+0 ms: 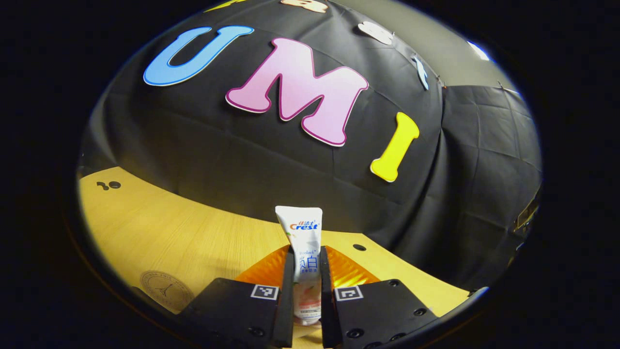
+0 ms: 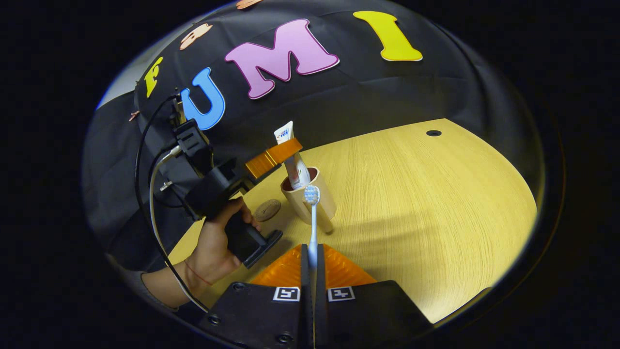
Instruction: Put the toothbrush and toothpaste on the desktop into the cup, then pick up the cup and place it on the coaster on the desktop.
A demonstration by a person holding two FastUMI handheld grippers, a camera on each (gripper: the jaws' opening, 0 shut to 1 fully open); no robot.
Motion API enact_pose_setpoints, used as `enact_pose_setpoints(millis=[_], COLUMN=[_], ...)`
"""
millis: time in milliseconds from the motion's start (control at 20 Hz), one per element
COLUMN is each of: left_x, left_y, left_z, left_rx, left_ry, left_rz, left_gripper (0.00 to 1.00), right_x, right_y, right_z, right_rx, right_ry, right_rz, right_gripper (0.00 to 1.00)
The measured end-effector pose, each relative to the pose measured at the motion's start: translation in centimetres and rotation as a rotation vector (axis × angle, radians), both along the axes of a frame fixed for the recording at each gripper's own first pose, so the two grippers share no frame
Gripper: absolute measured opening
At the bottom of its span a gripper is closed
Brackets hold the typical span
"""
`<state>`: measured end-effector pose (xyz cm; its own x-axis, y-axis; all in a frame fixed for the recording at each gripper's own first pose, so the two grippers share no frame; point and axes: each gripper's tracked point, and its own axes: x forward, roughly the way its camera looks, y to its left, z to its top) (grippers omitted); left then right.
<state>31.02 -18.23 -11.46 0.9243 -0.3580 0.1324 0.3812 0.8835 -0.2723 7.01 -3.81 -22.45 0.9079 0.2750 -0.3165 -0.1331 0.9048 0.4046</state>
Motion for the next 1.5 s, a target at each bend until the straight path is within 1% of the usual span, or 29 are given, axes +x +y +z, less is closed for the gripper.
enact_pose_setpoints(millis=[300,350,400,450,500,550,600,700,800,850,900,950,1100,1300,1500], left_x=[-0.9,-1.1,-1.2,-1.4,-1.8,-2.1,-2.2,-2.9,-3.9,-4.6,-5.2,-5.8,-7.8,-10.1,-11.7], left_y=[-0.6,-0.6,-0.8,-0.8,-0.6,-0.4,-0.2,0.8,1.7,2.1,2.8,3.6,5.3,7.0,8.0], left_z=[-2.1,-2.4,-2.7,-2.5,-2.4,-2.2,-2.1,-1.7,-1.2,-0.9,-0.8,-0.8,-1.5,-3.8,-5.9], left_rx=[0.007,0.010,0.007,0.002,0.001,0.007,0.018,0.041,0.048,0.049,0.051,0.055,0.059,0.059,0.039], left_ry=[0.056,0.066,0.075,0.072,0.067,0.063,0.059,0.048,0.031,0.024,0.020,0.019,0.037,0.091,0.143], left_rz=[-0.005,-0.006,-0.012,-0.014,-0.012,-0.004,0.007,0.030,0.038,0.037,0.042,0.051,0.062,0.071,0.082], left_gripper=[0.31,0.27,0.34,0.36,0.40,0.53,0.52,0.61,0.67,0.68,0.77,0.68,0.69,0.68,0.68], right_x=[0.1,0.1,0.3,0.4,0.6,0.7,0.9,1.7,2.6,3.0,3.7,4.1,6.1,8.8,11.3], right_y=[-0.5,-0.6,-0.6,-0.5,-0.5,-0.5,-0.6,-0.7,-0.6,-0.5,-0.4,-0.2,0.6,2.4,4.2], right_z=[0.1,0.2,0.3,0.5,0.8,1.2,1.8,3.0,4.7,5.6,6.7,7.6,10.9,14.5,16.5], right_rx=[0.007,0.011,0.014,0.018,0.026,0.040,0.054,0.076,0.103,0.116,0.123,0.130,0.130,0.109,0.066], right_ry=[-0.003,-0.002,-0.003,-0.005,-0.008,-0.015,-0.024,-0.048,-0.085,-0.110,-0.139,-0.167,-0.265,-0.377,-0.459], right_rz=[-0.017,-0.018,-0.021,-0.023,-0.027,-0.032,-0.038,-0.048,-0.053,-0.053,-0.050,-0.044,-0.012,0.057,0.122], right_gripper=[0.06,0.06,0.06,0.06,0.06,0.06,0.06,0.06,0.06,0.06,0.06,0.06,0.06,0.06,0.06])
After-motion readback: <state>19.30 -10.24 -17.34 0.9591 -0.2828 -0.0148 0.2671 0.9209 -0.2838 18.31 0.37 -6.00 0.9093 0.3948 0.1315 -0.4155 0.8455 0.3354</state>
